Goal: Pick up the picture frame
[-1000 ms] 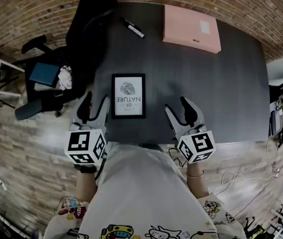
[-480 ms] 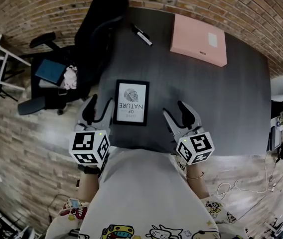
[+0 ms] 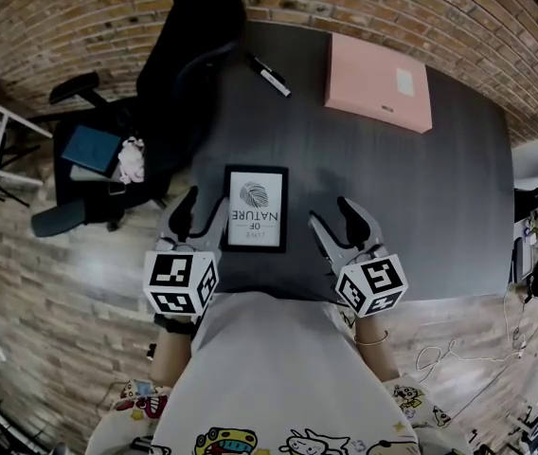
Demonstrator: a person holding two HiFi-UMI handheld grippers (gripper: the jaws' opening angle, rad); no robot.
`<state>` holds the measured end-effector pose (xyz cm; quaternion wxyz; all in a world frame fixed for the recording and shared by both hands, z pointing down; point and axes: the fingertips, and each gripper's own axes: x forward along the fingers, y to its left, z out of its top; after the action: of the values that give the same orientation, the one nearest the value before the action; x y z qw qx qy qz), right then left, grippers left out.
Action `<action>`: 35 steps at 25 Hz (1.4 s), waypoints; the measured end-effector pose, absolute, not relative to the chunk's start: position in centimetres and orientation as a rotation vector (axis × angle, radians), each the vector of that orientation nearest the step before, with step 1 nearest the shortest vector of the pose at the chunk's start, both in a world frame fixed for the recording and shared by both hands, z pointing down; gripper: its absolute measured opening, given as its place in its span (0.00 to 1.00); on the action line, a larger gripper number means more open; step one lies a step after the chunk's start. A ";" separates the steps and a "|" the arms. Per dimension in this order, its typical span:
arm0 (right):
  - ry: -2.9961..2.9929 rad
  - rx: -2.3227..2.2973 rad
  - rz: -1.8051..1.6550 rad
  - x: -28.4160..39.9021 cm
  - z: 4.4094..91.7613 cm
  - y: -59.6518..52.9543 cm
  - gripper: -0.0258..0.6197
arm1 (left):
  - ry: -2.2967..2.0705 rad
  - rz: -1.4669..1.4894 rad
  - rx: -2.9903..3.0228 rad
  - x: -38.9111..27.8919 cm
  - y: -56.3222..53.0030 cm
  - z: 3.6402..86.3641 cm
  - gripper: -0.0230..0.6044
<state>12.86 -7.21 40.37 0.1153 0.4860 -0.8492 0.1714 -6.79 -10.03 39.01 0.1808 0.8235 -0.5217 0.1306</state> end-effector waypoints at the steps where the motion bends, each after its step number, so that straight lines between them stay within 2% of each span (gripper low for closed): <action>1: -2.484 1.420 0.508 12.7 40.6 -7.3 0.42 | -1.462 0.377 2.324 -6.8 -10.1 39.4 0.38; 35: -2.337 1.316 0.933 8.3 51.7 -8.0 0.40 | -1.187 0.666 2.114 -5.1 -11.0 54.6 0.36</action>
<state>8.31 -8.02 51.65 0.1503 0.4581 -0.8137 0.3248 -5.13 -11.04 54.62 0.3087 0.7998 -0.4490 0.2519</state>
